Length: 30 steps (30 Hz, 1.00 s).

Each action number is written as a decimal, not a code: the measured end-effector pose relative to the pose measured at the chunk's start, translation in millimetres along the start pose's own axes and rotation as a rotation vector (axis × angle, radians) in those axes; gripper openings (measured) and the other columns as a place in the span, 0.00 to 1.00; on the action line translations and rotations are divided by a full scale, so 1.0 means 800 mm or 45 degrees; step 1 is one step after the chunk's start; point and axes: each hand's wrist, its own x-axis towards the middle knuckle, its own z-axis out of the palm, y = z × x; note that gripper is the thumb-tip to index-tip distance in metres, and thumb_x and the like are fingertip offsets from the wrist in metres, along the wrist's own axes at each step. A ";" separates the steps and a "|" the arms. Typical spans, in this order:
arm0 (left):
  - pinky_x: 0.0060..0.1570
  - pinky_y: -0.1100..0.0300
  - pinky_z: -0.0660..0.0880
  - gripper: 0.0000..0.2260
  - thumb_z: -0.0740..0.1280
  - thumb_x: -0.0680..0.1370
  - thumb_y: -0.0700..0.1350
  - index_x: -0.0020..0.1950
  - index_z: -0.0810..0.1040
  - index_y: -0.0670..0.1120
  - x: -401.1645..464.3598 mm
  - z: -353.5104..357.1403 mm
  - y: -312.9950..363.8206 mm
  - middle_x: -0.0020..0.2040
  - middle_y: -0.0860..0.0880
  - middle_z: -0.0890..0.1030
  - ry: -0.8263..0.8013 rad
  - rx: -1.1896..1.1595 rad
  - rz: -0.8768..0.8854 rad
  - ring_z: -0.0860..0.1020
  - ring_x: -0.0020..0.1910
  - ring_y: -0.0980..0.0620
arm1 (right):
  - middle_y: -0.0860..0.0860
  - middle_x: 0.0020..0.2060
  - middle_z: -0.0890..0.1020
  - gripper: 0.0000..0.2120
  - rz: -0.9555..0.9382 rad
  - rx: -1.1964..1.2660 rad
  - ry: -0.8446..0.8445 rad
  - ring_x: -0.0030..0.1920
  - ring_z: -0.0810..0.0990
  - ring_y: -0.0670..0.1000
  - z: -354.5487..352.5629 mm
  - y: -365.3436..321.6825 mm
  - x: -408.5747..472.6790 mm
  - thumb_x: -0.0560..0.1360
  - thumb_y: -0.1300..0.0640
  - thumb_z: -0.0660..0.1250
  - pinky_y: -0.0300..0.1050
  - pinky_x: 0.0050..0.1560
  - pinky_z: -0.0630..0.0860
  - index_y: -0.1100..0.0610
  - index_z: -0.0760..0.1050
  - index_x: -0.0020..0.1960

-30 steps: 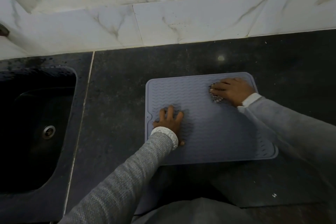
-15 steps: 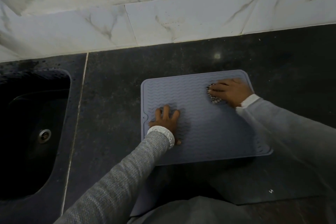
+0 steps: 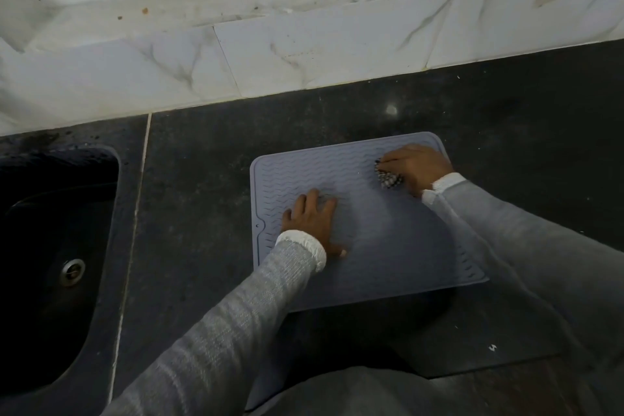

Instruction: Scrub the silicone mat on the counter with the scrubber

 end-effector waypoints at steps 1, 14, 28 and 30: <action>0.69 0.39 0.56 0.46 0.74 0.65 0.61 0.74 0.51 0.55 0.006 -0.003 0.005 0.75 0.46 0.48 -0.026 -0.005 0.009 0.50 0.74 0.41 | 0.53 0.68 0.72 0.23 -0.015 0.024 0.030 0.68 0.68 0.57 -0.002 -0.011 0.005 0.73 0.61 0.67 0.54 0.71 0.61 0.54 0.70 0.67; 0.67 0.31 0.55 0.53 0.74 0.64 0.62 0.75 0.39 0.59 0.023 0.006 0.014 0.76 0.47 0.38 -0.217 0.067 -0.010 0.40 0.74 0.39 | 0.50 0.68 0.69 0.20 0.005 -0.136 -0.042 0.68 0.65 0.56 0.007 -0.014 0.010 0.75 0.50 0.64 0.53 0.68 0.61 0.48 0.70 0.66; 0.67 0.31 0.52 0.54 0.74 0.65 0.62 0.75 0.37 0.59 0.026 0.009 0.014 0.75 0.47 0.35 -0.242 0.044 -0.024 0.38 0.74 0.39 | 0.49 0.69 0.68 0.19 -0.096 -0.370 -0.109 0.68 0.64 0.56 -0.007 -0.021 0.015 0.76 0.51 0.63 0.53 0.68 0.61 0.48 0.70 0.66; 0.67 0.31 0.52 0.54 0.74 0.64 0.62 0.75 0.37 0.59 0.026 0.009 0.014 0.75 0.47 0.35 -0.239 0.048 -0.024 0.38 0.74 0.39 | 0.49 0.67 0.70 0.20 -0.040 -0.395 -0.133 0.67 0.66 0.56 -0.014 -0.024 0.018 0.74 0.52 0.66 0.52 0.67 0.63 0.50 0.72 0.65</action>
